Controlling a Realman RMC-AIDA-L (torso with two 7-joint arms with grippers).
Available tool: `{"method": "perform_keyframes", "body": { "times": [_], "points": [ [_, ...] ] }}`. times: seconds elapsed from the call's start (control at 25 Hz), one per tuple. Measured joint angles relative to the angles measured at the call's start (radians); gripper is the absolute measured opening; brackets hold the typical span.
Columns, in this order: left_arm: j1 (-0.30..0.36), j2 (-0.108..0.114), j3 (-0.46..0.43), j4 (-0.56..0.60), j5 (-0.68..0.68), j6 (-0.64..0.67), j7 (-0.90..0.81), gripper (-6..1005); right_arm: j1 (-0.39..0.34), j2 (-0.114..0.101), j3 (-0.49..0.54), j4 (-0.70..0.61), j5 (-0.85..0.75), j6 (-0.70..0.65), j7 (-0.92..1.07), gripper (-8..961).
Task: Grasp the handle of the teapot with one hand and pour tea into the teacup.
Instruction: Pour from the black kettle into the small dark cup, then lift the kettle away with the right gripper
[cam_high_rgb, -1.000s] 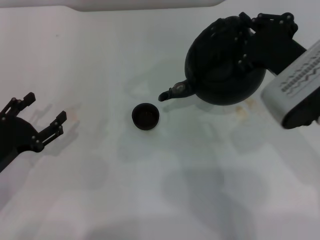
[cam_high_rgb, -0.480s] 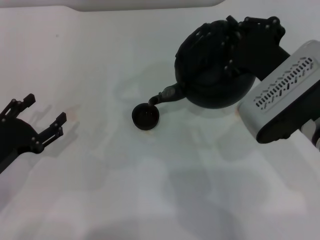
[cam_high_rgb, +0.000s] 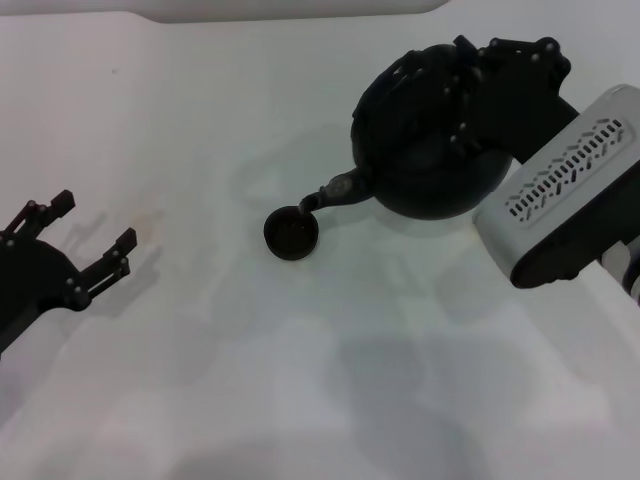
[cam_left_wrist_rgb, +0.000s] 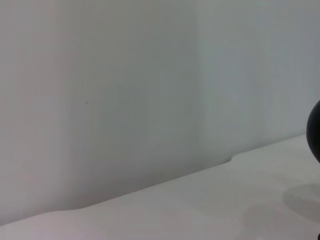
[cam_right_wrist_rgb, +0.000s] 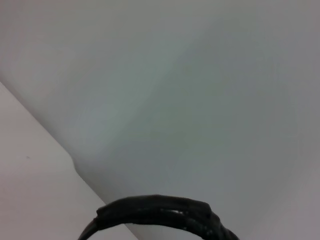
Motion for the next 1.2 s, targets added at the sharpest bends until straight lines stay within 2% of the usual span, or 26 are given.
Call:
{"method": "perform_keyframes", "body": {
  "times": [0.92,1.2],
  "points": [
    [-0.003,-0.002,0.003,0.0,0.001,0.004,0.001,861,0.057,0.002,-0.102,-0.032,0.0,-0.193,-0.037,107],
    [-0.002,-0.002,0.003,0.0,0.001,0.006,0.001,862,0.061,0.001,-0.113,-0.034,0.0,-0.201,-0.038,107]
  ]
}}
